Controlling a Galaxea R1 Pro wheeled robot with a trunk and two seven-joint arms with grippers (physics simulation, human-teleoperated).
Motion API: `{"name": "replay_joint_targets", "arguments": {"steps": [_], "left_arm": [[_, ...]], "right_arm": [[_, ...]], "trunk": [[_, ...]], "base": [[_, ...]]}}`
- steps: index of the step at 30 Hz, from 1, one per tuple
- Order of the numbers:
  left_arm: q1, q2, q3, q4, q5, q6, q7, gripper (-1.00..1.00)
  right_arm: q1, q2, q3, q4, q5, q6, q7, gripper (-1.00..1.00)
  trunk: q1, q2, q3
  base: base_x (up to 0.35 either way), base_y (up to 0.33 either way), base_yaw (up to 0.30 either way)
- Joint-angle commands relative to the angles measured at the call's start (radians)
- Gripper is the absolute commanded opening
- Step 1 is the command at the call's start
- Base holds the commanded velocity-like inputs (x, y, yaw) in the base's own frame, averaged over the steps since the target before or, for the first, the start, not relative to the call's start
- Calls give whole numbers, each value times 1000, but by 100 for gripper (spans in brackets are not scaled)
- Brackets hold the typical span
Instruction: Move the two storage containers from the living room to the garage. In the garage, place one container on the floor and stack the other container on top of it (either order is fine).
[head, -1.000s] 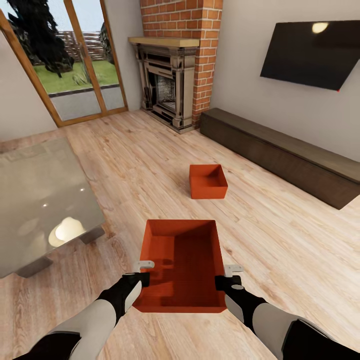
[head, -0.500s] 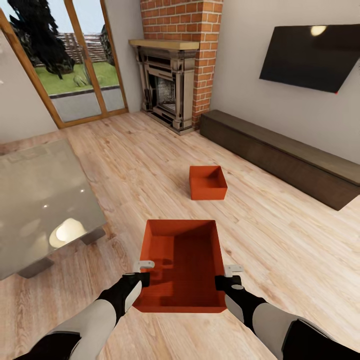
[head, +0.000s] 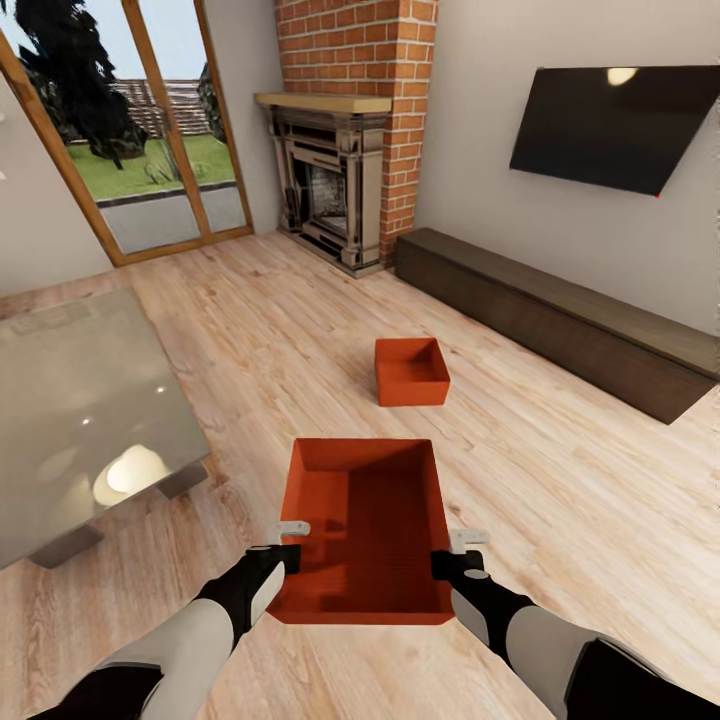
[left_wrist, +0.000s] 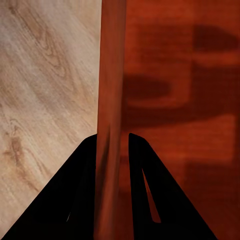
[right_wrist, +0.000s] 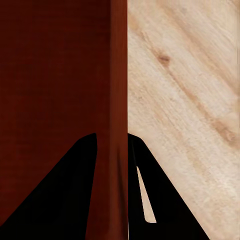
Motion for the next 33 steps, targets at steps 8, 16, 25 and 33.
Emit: {"name": "replay_joint_targets", "arguments": {"steps": [8, 16, 25, 33], "left_arm": [[0, 9, 3, 0, -9, 8, 28, -100], [0, 9, 2, 0, -10, 8, 28, -100], [0, 9, 2, 0, -10, 8, 28, -100], [0, 9, 2, 0, -10, 8, 28, -100]], "right_arm": [[-1, -21, -12, -1, 6, -7, -15, -100], [-1, -21, -12, -1, 6, -7, -15, -100], [-1, -21, -12, -1, 6, -7, -15, -100], [-1, -20, -12, -1, 6, -7, -15, -100]], "trunk": [[0, -1, 11], [0, -1, 23], [0, -1, 34], [0, -1, 38]], "base": [[0, 0, -77], [0, 0, -77], [0, 0, -62], [0, 0, -4]]}}
